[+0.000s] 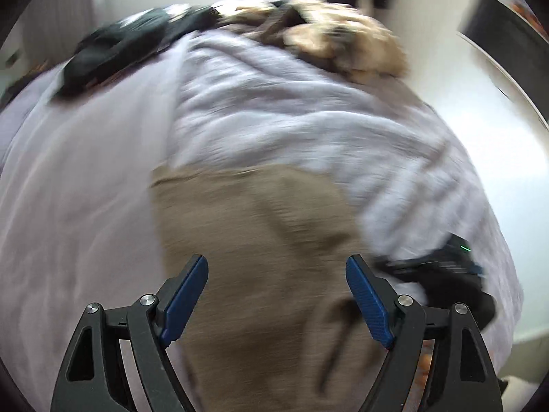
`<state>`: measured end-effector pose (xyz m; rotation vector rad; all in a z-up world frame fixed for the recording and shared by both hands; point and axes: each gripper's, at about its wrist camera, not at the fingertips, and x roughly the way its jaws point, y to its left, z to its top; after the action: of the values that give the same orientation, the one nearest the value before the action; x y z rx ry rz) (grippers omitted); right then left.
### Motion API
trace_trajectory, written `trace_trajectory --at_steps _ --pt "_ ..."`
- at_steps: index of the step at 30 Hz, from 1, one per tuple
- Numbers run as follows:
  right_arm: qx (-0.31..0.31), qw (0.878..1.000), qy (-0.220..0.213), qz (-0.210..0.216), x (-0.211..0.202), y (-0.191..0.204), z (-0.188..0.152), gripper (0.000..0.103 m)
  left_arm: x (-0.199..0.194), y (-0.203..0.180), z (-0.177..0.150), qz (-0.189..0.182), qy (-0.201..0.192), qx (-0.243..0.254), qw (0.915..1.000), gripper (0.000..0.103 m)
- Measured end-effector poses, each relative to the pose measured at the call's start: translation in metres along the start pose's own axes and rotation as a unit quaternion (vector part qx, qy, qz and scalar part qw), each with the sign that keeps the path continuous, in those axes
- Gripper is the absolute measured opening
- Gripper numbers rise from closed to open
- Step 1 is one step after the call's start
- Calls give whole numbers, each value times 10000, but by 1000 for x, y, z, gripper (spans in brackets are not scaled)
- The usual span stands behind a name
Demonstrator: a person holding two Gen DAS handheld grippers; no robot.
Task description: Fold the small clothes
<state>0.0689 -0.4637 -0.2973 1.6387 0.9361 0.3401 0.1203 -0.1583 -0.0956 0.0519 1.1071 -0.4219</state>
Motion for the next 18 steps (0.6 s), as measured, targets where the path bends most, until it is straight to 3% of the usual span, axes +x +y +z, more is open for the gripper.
trace_trajectory --at_steps 4,7,9,10,12,14,18 --pt "-69 9994 234 256 2 5 7 56 12 60 -13 457 283 -748 9958 83" --pt "-360 9984 446 9 14 19 13 56 20 88 -24 758 360 -935 9921 83" --pt "-658 9948 570 -533 29 33 20 56 28 98 -31 827 510 -1005 9902 83" --pt "-864 9910 638 -800 33 40 22 54 33 103 -35 877 604 -1037 9889 83" --pt "-1665 9712 794 -1507 47 65 19 19 37 106 -39 927 678 -1045 9879 83" --pt "-2545 9476 783 -1767 49 97 4 15 35 105 -40 872 617 -1045 9888 83" --pt "-3158 9325 406 -1705 34 122 -6 14 37 89 -35 792 552 -785 9922 83"
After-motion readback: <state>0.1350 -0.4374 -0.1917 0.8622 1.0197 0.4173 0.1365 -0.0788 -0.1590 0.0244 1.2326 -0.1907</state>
